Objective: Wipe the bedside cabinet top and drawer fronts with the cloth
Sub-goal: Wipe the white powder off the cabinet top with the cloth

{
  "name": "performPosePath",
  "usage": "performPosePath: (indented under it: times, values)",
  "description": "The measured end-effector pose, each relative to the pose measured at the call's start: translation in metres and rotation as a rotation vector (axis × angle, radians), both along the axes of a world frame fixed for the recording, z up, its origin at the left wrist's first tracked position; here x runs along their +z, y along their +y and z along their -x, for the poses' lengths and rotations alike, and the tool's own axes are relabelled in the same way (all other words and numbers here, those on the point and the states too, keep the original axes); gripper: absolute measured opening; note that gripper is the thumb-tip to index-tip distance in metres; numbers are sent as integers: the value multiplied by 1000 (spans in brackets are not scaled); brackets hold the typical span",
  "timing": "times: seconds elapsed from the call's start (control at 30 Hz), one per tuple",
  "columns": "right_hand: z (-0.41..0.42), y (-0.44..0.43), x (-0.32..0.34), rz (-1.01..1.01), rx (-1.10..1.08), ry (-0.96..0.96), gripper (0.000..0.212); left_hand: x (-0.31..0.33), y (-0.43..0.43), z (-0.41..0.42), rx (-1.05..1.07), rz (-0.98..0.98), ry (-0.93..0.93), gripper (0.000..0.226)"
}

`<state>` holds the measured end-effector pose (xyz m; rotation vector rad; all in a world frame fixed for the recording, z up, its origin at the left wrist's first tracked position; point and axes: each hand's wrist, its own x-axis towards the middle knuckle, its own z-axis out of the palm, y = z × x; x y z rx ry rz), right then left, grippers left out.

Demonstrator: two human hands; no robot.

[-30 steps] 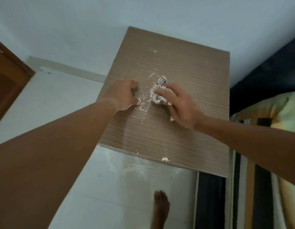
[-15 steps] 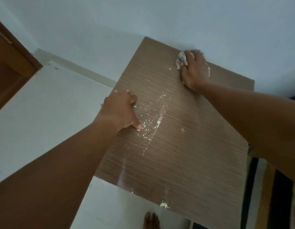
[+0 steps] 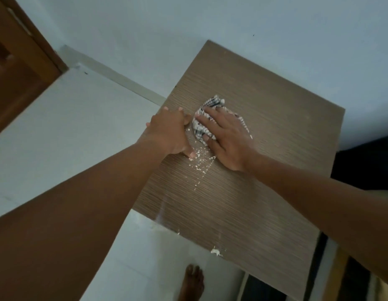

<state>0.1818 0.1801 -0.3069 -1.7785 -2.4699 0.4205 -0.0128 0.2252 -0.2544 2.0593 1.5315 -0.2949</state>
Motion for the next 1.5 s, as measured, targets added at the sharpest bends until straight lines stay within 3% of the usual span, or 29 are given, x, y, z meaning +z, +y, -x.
performPosePath:
  times: [0.1,0.23,0.43,0.57,0.67,0.8,1.0,1.2,1.33,1.5]
  values:
    - [20,-49,2,33,70,-32,54,10,-1,12,14,33,-117,92]
    - [49,-109,4,34,181,-41,54,9,-31,57,248,-68,-316,69]
    - [89,-182,3,-48,255,-3,53,-4,-77,86,543,-101,-409,70]
    - [105,-195,2,-122,292,155,49,1,-78,88,564,-69,-384,66]
    - [110,-172,8,-190,244,290,49,5,-77,89,576,-55,-360,63]
    - [101,-92,19,-263,-33,458,48,3,-65,88,600,-39,-352,59]
    - [56,52,33,-278,-402,543,47,-5,-43,94,751,2,-376,44]
    - [3,161,26,-245,-492,373,55,-9,-25,100,816,126,-411,38]
    - [2,188,0,-132,-521,130,57,-15,-22,105,828,171,-443,36]
    - [27,168,2,-79,-255,87,57,-17,-24,106,845,184,-481,35]
